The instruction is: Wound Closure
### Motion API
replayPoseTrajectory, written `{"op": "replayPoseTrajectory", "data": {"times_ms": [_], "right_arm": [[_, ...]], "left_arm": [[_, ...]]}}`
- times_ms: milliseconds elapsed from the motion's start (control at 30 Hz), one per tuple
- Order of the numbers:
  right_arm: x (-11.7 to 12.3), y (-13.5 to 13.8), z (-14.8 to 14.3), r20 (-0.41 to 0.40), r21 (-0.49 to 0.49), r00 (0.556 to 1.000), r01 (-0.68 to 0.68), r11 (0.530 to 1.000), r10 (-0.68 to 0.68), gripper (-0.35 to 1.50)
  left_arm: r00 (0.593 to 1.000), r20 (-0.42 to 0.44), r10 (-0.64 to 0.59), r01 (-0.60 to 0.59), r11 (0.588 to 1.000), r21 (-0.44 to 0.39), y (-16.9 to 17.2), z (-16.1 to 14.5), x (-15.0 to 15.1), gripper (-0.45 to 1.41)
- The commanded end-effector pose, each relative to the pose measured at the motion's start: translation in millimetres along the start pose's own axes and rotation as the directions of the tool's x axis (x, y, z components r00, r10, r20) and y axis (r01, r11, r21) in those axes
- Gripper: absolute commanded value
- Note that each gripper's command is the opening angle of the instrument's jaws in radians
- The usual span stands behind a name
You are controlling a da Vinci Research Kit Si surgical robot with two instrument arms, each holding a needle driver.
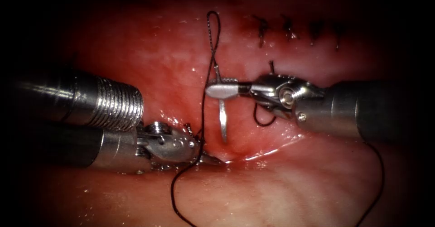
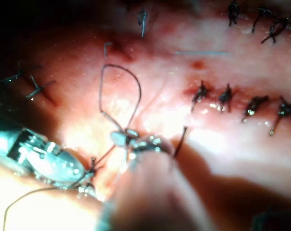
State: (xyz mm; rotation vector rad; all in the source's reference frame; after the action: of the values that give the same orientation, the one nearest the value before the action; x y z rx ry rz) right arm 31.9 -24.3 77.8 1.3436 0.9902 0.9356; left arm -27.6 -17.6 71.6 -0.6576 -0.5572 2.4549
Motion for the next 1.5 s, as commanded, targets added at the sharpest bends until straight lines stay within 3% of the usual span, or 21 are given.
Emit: {"op": "replayPoseTrajectory", "data": {"times_ms": [33,467,667,833,967,1100,1167,1367,1500], "right_arm": [[-0.3,0.2,0.4,0.000,0.001,1.000,-0.001,1.000,0.001,-0.35],[-1.3,-0.5,-0.5,-0.009,-0.033,1.000,-0.004,0.999,0.004,-0.35],[-0.1,-2.3,-0.1,-0.053,-0.067,0.980,0.190,0.979,-0.194,-0.35],[2.0,-2.5,-1.0,-0.097,-0.159,0.939,0.314,0.936,-0.331,-0.35],[3.1,-2.0,-1.9,-0.112,-0.193,0.922,0.346,0.918,-0.371,-0.35],[4.0,-2.1,-3.5,-0.120,-0.262,0.878,0.422,0.868,-0.463,-0.35],[5.0,-2.4,-4.5,-0.117,-0.305,0.843,0.472,0.827,-0.525,-0.35],[7.1,-2.4,-5.6,-0.086,-0.341,0.790,0.550,0.763,-0.607,-0.35],[8.6,-1.6,-5.9,-0.082,-0.355,0.781,0.557,0.751,-0.619,-0.35]], "left_arm": [[1.000,-0.001,0.001,-0.001,1.000,0.001,0.1,0.7,0.2,-0.08],[1.000,0.002,0.002,-0.002,1.000,0.003,-0.1,0.6,0.1,-0.06],[1.000,-0.003,0.001,-0.001,1.000,0.004,-0.2,0.4,0.3,-0.03],[0.999,-0.041,-0.006,0.007,1.000,0.020,-0.4,-0.4,2.0,-0.13],[0.997,-0.074,0.007,-0.005,1.000,0.027,-0.2,-1.7,3.6,-0.11],[0.994,-0.110,0.025,-0.021,0.999,0.036,-0.3,-2.3,4.7,-0.08],[0.992,-0.122,0.024,-0.019,0.999,0.037,-0.5,-2.2,4.8,-0.08],[0.992,-0.123,0.036,-0.031,0.999,0.044,-1.4,-1.5,3.7,-0.06],[0.992,-0.123,0.041,-0.036,0.998,0.047,-2.2,-1.1,3.2,-0.10]]}}
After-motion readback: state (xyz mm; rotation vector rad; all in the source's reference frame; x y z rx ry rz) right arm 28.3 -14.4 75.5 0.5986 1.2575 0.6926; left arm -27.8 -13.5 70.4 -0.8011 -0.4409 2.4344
